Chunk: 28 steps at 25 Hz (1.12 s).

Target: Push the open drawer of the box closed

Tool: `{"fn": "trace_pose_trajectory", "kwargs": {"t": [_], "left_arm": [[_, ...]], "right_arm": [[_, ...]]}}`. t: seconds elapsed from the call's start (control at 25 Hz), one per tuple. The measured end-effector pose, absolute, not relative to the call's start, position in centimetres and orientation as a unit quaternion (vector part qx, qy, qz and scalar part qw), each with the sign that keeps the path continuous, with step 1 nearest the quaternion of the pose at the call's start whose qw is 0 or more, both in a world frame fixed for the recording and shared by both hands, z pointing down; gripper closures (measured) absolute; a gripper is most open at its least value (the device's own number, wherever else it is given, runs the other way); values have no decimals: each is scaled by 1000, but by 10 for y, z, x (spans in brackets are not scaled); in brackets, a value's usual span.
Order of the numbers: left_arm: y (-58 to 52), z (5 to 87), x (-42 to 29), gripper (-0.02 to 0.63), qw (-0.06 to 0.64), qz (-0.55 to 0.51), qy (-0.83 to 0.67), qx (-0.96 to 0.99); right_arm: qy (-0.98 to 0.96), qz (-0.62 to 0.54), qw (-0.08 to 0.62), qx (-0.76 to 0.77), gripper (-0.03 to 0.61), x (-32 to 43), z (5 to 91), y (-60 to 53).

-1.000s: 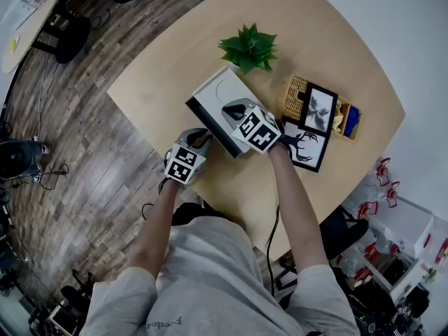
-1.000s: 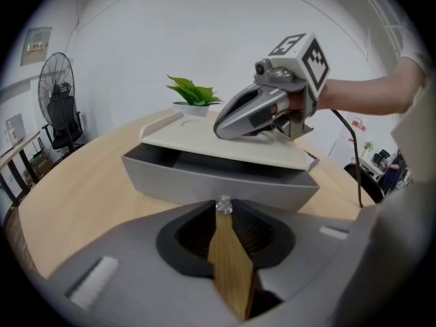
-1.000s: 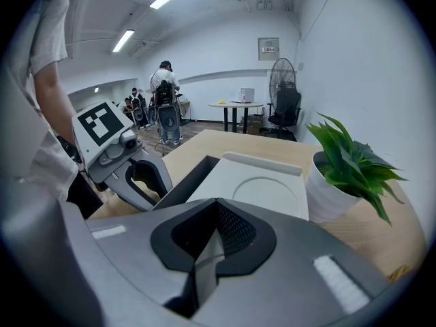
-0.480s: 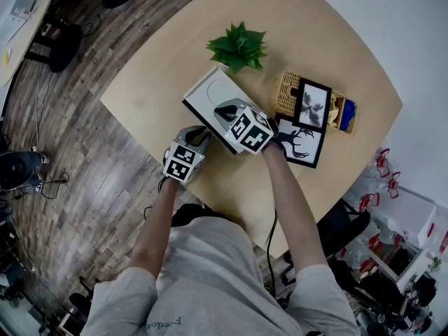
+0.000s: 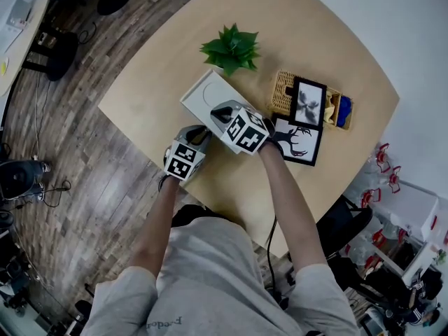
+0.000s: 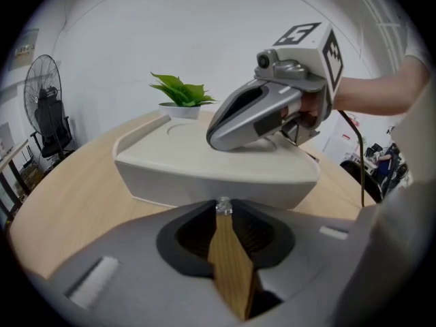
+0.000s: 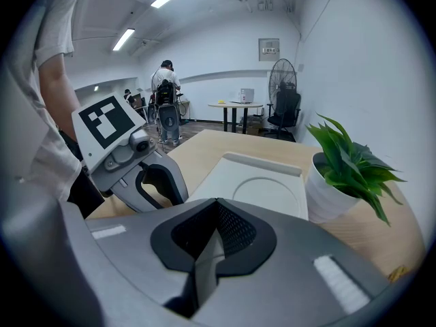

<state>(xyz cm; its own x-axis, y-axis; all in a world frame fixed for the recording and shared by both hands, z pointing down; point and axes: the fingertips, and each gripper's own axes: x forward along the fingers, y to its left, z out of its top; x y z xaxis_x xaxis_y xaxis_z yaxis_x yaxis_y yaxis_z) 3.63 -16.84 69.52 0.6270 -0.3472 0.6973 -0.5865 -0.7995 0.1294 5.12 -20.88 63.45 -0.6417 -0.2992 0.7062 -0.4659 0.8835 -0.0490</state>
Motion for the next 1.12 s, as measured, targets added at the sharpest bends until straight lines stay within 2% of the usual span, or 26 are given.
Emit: {"fn": "trace_pose_trajectory", "kwargs": {"t": [0.8,1.12], "left_arm": [[-164,692,41,476,199,341,-246,885],[-160,670,20,476,184,320,-269,890]], "right_arm": [[-886,122,363,261,577,53,626,-209],[-862,147,287,390,577,61,585,-187]]}}
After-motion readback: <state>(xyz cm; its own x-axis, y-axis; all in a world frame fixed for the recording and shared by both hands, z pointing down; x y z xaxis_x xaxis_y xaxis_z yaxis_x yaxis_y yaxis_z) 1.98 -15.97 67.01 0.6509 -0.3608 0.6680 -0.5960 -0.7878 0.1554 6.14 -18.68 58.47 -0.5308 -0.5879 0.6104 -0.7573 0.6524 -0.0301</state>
